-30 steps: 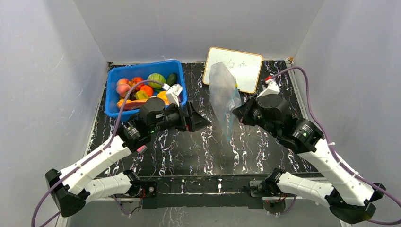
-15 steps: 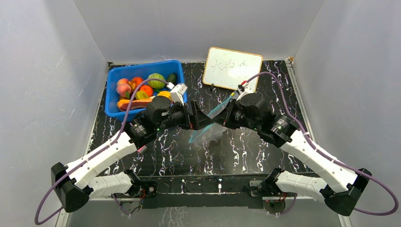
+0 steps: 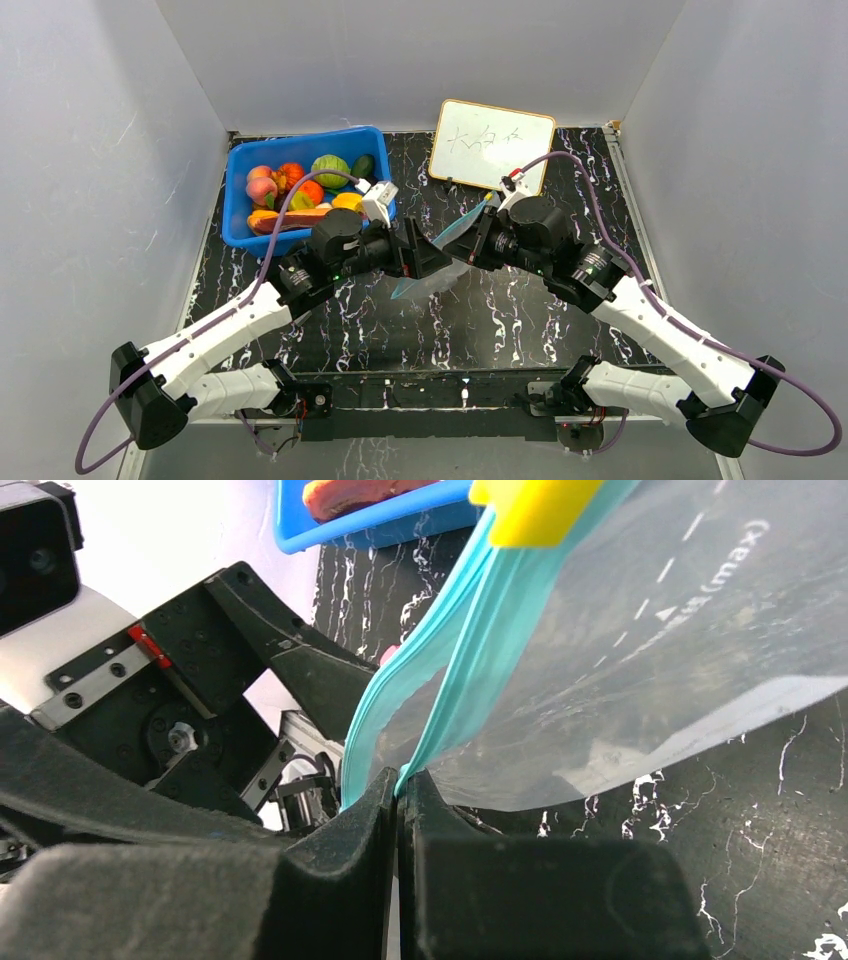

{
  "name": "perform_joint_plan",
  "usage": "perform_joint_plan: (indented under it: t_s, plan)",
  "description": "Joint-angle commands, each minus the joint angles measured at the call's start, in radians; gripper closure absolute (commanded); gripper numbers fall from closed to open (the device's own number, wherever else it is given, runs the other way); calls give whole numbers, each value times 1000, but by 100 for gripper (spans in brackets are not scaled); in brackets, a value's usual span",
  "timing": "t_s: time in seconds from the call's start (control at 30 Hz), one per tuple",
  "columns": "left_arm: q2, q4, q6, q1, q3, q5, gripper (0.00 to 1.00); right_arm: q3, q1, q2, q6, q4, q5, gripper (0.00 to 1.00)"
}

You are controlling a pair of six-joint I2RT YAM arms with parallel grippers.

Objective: Place the food in the zip-top bag and seal the zipper
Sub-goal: Open the zipper of the food storage bag.

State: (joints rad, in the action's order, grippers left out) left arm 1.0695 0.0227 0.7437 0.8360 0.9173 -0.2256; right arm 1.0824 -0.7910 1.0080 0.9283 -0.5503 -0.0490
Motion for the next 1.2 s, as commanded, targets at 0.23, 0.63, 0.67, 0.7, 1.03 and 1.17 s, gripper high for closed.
perform_joint_plan:
  t_s: [0.23, 0.63, 0.67, 0.7, 1.03, 1.17]
  plan:
    - [-11, 45, -95, 3, 26, 133, 43, 44, -4, -41, -116, -51, 39, 100]
    - [-29, -31, -142, 3, -50, 115, 72, 56, -4, 8, -201, -82, 13, 100]
    - [-32, -43, -153, 3, -62, 112, 70, 56, -4, 13, -208, -72, -29, 100]
    - [-29, -61, -171, 3, -76, 106, 57, 58, -4, 21, -221, -62, -64, 100]
    - [-115, -94, -72, 3, -105, 193, 100, 191, -4, 41, -159, -239, 252, 100]
    - [-100, -87, -13, 3, -74, 202, 100, 142, -4, 21, -92, -163, 227, 92]
